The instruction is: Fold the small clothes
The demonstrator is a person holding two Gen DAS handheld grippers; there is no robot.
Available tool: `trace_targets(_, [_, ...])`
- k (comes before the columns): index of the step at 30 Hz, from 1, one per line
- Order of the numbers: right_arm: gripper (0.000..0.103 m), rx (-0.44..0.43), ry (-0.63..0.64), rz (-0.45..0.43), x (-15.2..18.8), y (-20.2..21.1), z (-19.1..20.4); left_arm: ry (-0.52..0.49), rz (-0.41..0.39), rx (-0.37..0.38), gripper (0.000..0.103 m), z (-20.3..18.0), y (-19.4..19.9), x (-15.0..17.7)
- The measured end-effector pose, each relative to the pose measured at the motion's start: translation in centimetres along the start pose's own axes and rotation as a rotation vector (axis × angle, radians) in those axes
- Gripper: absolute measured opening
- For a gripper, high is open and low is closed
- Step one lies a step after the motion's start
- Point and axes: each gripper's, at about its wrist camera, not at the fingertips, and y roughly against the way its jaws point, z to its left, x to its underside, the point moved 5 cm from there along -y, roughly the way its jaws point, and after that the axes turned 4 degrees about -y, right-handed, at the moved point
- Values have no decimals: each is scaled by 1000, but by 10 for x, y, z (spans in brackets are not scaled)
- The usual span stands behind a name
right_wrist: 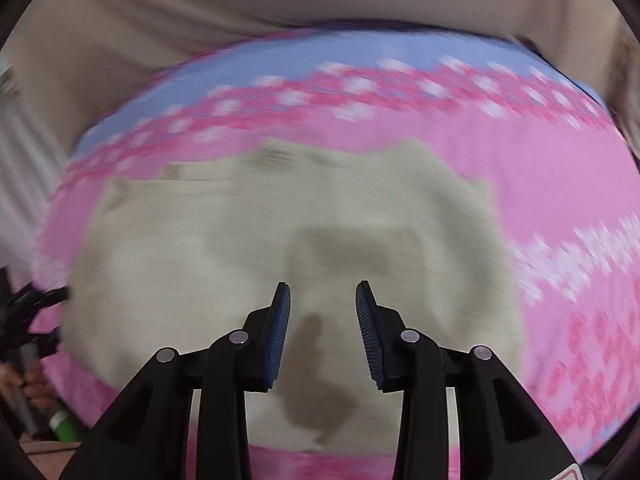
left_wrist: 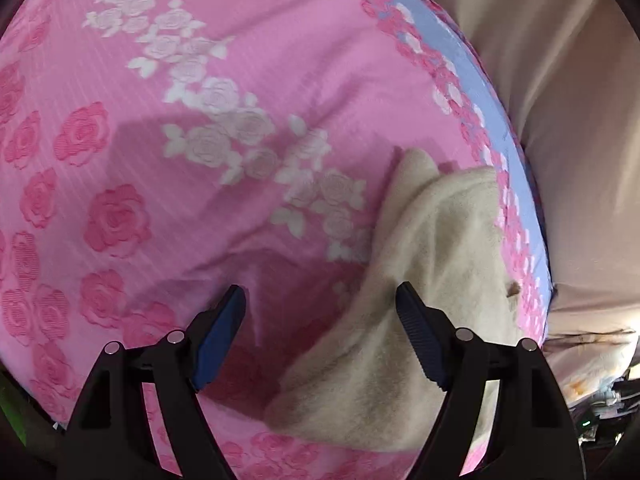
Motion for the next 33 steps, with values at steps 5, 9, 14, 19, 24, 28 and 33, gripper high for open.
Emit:
trace_targets(5, [37,-59,91,78,-3,-37,64,-96,27,4,91,-29,-19,6])
trace_targets(9, [37,-46,87,160,6,-64,71,-196,34,-62,89,-43,-28,9])
trace_targets(14, [39,-3,100,176,14,-76,71,-146,90,67,29,-43,-26,12])
trace_targets(19, [45,49,162,163,15,-82,80,-188,55,164,15,-66,0,16])
trace_targets(24, [49,67,197,135,13,-86,82,-256,52,264,15,-108,27,23])
trace_targets(28, [50,62,203,113,13,-87,82,-340,67,313,15,-151,38,36])
trace_targets(33, [50,30,202,93,13,-87,80,-486,101,362,15,-208,44,63])
